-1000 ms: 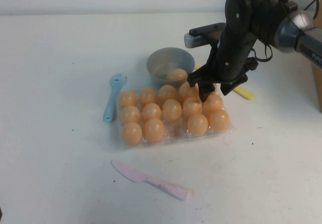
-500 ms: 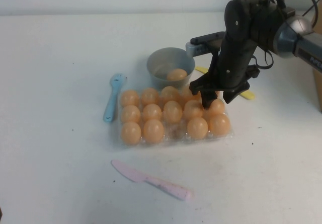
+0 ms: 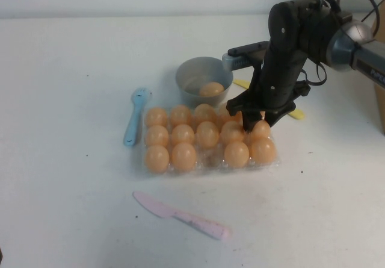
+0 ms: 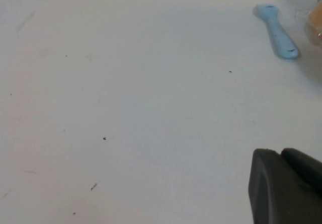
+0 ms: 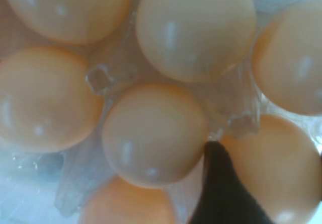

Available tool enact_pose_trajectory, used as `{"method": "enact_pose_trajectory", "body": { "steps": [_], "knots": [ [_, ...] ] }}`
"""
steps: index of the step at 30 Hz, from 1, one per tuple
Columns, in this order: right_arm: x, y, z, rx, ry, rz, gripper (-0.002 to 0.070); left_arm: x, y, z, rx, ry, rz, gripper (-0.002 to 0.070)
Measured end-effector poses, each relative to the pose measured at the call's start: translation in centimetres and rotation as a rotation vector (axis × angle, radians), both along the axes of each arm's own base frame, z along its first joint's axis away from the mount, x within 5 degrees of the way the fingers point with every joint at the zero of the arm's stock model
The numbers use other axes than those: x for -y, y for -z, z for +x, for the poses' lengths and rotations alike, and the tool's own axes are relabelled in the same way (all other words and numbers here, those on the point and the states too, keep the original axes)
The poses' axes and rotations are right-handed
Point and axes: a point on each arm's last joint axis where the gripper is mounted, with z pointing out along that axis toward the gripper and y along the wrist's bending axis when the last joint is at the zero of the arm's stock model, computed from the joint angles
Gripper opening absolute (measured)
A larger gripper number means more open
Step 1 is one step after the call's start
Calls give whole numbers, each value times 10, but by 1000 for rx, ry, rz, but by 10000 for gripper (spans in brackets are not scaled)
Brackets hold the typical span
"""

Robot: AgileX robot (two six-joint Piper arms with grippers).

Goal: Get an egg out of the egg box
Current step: Pick up the egg from the plastic box

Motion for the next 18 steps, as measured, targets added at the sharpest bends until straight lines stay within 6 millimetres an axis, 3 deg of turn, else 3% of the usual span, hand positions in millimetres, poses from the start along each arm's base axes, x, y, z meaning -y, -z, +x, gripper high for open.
{"method": "enact_pose_trajectory", "body": {
  "steps": [5,18],
  "knots": [
    [0,-6,0,14,0,5,336,0,0,0,0,0,0,-3],
    [6,-80,-12,173,-11,77,335,0,0,0,0,0,0,-3]
  ]
}}
